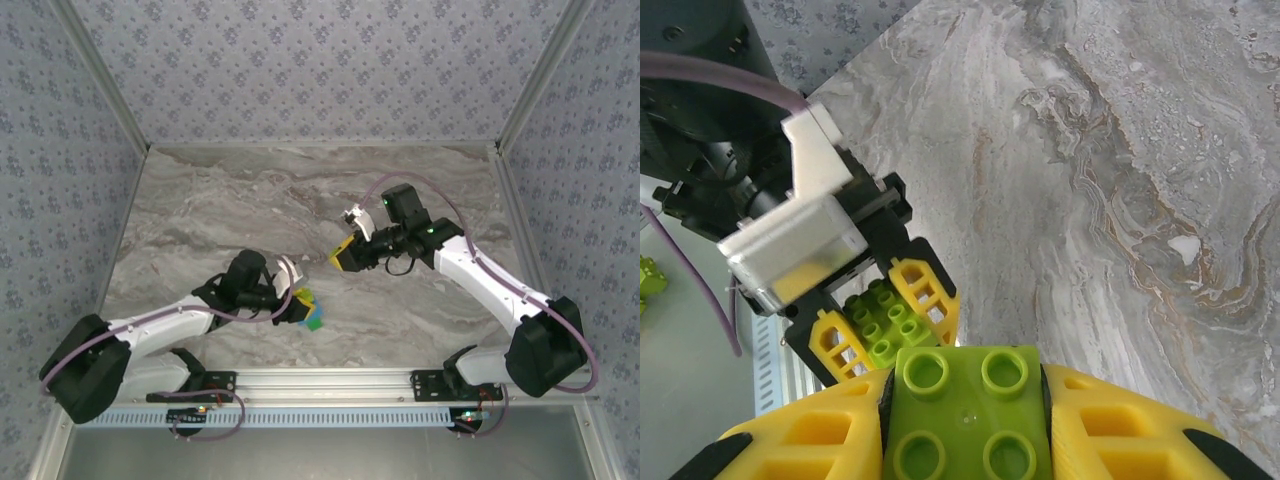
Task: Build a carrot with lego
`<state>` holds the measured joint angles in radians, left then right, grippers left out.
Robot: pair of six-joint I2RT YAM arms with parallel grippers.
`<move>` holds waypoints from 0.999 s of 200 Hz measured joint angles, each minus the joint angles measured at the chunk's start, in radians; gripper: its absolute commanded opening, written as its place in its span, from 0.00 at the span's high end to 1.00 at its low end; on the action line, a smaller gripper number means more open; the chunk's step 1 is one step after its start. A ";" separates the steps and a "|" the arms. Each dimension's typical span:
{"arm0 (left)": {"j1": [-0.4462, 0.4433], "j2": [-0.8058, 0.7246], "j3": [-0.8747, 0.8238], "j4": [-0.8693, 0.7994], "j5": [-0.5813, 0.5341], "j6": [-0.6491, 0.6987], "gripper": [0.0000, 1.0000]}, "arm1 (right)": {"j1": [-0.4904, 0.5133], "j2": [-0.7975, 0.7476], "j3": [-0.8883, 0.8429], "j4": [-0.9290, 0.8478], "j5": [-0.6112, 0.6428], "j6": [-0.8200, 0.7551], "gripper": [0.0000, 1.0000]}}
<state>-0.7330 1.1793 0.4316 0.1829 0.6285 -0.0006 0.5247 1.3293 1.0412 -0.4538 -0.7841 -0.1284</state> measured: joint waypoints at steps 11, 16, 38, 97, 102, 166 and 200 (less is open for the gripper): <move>0.000 0.018 0.003 -0.007 0.003 0.000 0.80 | -0.002 0.000 0.000 0.000 -0.002 -0.001 0.78; 0.000 0.022 0.005 -0.012 0.000 0.003 0.81 | -0.002 0.000 0.000 0.000 -0.003 -0.001 0.78; -0.005 0.023 0.014 -0.028 -0.043 0.016 0.82 | -0.002 0.000 0.000 -0.001 -0.003 -0.001 0.78; -0.010 0.000 0.019 -0.030 0.090 0.018 0.81 | -0.002 0.014 0.000 -0.029 -0.050 -0.038 0.79; -0.010 0.000 0.019 -0.030 0.111 0.017 0.82 | 0.000 0.015 0.000 -0.035 -0.055 -0.046 0.79; -0.021 0.001 0.043 -0.024 0.340 -0.001 0.88 | 0.053 0.020 0.000 -0.116 -0.137 -0.144 0.80; -0.022 0.001 0.047 -0.025 0.379 -0.002 0.88 | 0.132 0.044 0.000 -0.163 -0.132 -0.180 0.80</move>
<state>-0.7547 1.1801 0.4789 0.1577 1.0073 -0.0025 0.6563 1.3731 1.0412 -0.6163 -0.9161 -0.3084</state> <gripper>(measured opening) 0.346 0.353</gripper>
